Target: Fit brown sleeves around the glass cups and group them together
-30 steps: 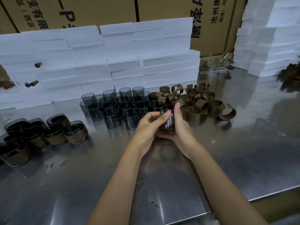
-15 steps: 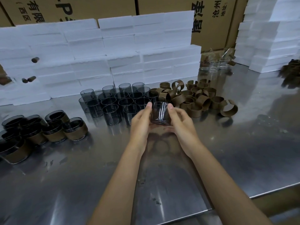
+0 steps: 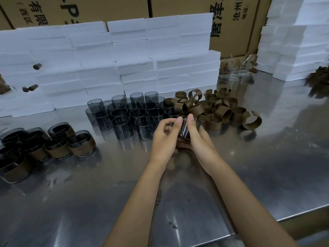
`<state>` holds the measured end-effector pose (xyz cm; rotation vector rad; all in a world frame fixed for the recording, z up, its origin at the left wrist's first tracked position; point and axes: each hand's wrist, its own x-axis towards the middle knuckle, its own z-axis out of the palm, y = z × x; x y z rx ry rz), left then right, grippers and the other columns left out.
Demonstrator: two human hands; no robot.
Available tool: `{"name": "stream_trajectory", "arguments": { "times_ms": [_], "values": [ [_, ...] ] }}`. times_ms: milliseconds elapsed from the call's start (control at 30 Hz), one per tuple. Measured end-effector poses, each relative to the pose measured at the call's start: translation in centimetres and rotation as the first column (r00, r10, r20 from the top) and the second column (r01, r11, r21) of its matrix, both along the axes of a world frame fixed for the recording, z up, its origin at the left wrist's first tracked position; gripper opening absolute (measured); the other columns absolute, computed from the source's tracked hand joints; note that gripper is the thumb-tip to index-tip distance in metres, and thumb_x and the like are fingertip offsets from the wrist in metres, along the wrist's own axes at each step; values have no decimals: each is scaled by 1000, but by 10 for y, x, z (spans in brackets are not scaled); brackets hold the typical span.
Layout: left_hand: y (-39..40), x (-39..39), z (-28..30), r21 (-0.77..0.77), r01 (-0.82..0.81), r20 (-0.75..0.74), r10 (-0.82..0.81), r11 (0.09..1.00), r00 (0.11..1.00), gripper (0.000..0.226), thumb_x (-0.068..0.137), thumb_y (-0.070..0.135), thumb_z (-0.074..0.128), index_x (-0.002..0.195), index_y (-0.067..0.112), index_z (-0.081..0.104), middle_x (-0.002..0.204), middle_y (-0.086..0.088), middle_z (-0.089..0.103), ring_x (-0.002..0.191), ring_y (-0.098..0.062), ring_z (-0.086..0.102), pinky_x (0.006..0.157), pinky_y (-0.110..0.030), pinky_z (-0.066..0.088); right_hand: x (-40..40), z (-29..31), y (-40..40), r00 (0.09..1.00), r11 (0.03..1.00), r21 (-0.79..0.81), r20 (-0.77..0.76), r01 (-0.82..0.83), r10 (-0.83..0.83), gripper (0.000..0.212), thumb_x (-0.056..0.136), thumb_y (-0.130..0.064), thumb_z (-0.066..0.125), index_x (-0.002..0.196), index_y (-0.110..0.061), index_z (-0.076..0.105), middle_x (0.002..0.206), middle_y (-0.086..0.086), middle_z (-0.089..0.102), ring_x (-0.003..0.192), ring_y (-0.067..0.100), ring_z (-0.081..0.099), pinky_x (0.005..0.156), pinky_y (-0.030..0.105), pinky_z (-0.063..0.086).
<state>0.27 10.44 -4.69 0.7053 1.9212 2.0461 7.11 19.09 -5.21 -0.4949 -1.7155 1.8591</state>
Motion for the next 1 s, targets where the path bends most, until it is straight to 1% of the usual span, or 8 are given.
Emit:
{"name": "stream_trajectory", "arguments": {
  "times_ms": [100, 267, 433, 500, 600, 733, 900, 1000],
  "values": [
    [0, -2, -2, 23, -57, -39, 58, 998, 998, 23, 97, 38, 67, 104, 16, 63, 95, 2, 61, 81, -7, 56, 70, -21, 47, -1, 0, -1, 1000, 1000, 30, 25, 0, -1, 63, 94, -67, 45, 137, -22, 59, 125, -2, 71, 116, 13, 68, 104, 45, 54],
    [-1, -5, -3, 23, -112, -102, 114, 993, 988, 20, 100, 31, 66, 88, 15, 62, 89, 5, 64, 81, -3, 57, 74, -11, 45, -3, -4, 1, 999, 999, 36, 50, -6, 4, 51, 104, -53, 43, 137, -19, 58, 128, 3, 69, 119, 17, 67, 102, 44, 56],
    [-1, -11, -5, -9, -196, -109, 194, 981, 975, 18, 104, 21, 60, 86, 19, 58, 83, 5, 61, 77, -12, 56, 84, -47, 53, -2, -6, 1, 998, 996, 92, 55, -20, 15, 24, 108, -38, 44, 123, -31, 62, 125, 1, 70, 116, 15, 68, 102, 42, 56],
    [-3, -13, -4, -16, -238, -92, 236, 971, 967, 17, 103, 20, 60, 87, 18, 60, 86, 3, 64, 83, -16, 59, 90, -52, 54, -3, -6, 0, 999, 992, 124, 52, -17, 10, 21, 110, -28, 44, 117, -35, 63, 124, 0, 70, 118, 16, 66, 107, 44, 52],
    [-3, -12, -2, -15, -222, -19, 222, 975, 975, 19, 100, 34, 65, 88, 20, 64, 91, 5, 69, 90, -14, 66, 93, -47, 57, -4, -8, 1, 999, 991, 133, 47, -9, 2, 28, 110, -23, 45, 132, -28, 62, 132, 1, 67, 127, 17, 62, 113, 46, 46],
    [-2, -10, -3, -67, -146, 20, 148, 987, 989, 31, 89, 48, 75, 104, 24, 65, 102, 6, 70, 96, -6, 68, 86, -31, 59, -4, -9, 5, 998, 998, 53, 60, 17, -20, 45, 110, -15, 44, 155, -11, 43, 155, 6, 51, 142, 20, 49, 118, 46, 41],
    [-4, -9, -3, -104, -86, 107, 98, 991, 989, 52, 80, 53, 82, 116, 22, 62, 115, 3, 69, 104, -5, 67, 79, -18, 50, 0, -2, 3, 998, 996, -62, 8, 57, -57, 44, 100, -13, 64, 144, -15, 58, 141, 11, 62, 129, 19, 60, 108, 43, 52],
    [-4, -6, 0, -20, -55, 238, 58, 998, 970, 55, 79, 50, 84, 117, 15, 65, 119, -5, 71, 109, -13, 69, 90, -31, 57, 3, 0, 3, 996, 991, -96, -11, 89, -90, 41, 92, -23, 76, 132, -25, 66, 129, 5, 65, 117, 13, 66, 91, 36, 55]
  ]
}}
